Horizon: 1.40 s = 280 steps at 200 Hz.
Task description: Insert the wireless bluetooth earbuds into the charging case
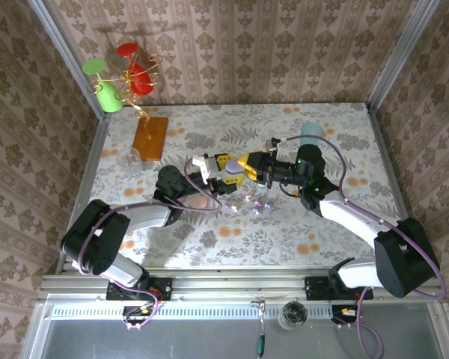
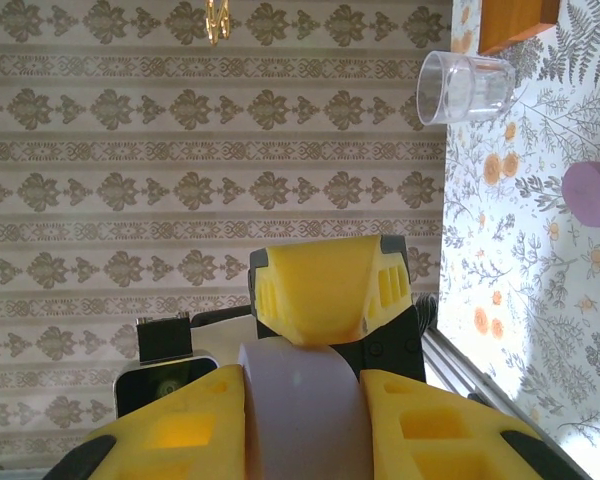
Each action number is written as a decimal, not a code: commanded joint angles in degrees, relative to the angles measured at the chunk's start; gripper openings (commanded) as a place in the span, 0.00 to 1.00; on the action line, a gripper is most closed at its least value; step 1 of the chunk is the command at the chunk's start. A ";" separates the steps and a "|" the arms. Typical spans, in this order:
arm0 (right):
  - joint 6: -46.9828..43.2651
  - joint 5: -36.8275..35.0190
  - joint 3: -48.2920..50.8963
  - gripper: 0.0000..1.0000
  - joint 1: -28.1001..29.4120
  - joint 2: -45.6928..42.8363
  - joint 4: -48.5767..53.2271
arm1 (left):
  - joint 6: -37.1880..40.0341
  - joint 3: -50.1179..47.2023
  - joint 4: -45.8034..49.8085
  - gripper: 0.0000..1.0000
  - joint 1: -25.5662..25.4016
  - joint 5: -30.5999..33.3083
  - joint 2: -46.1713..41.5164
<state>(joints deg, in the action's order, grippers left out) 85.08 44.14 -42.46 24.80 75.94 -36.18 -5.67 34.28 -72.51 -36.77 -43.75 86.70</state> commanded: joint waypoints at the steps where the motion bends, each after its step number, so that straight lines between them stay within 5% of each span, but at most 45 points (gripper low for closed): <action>1: 0.62 0.77 -1.66 0.00 0.39 0.01 -2.75 | 1.52 -0.22 -1.67 0.56 -0.28 -0.23 0.40; 111: 0.64 0.09 -1.66 0.00 0.43 0.58 -2.41 | 1.46 -0.27 -1.67 0.35 -0.27 -0.96 0.61; 175: -6.99 -3.63 -1.81 0.67 -0.77 -3.62 6.60 | -4.92 -0.81 -1.67 0.31 0.83 -3.93 -0.52; 215: -28.83 -11.16 -3.80 0.89 -1.71 -10.96 23.61 | -11.40 -2.71 -1.50 0.31 2.08 -6.91 -4.31; 247: -54.20 -12.65 -8.17 0.90 0.17 -15.43 36.74 | -16.30 -3.43 -1.54 0.31 2.17 -11.11 -6.94; 280: -78.88 -22.19 -14.15 0.92 9.92 -15.69 48.21 | -17.56 -4.20 -1.44 0.31 1.67 -13.28 -8.42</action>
<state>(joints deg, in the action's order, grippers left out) 31.77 29.65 -52.51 28.95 60.71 0.27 -20.03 30.96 -72.51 -34.79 -53.19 79.81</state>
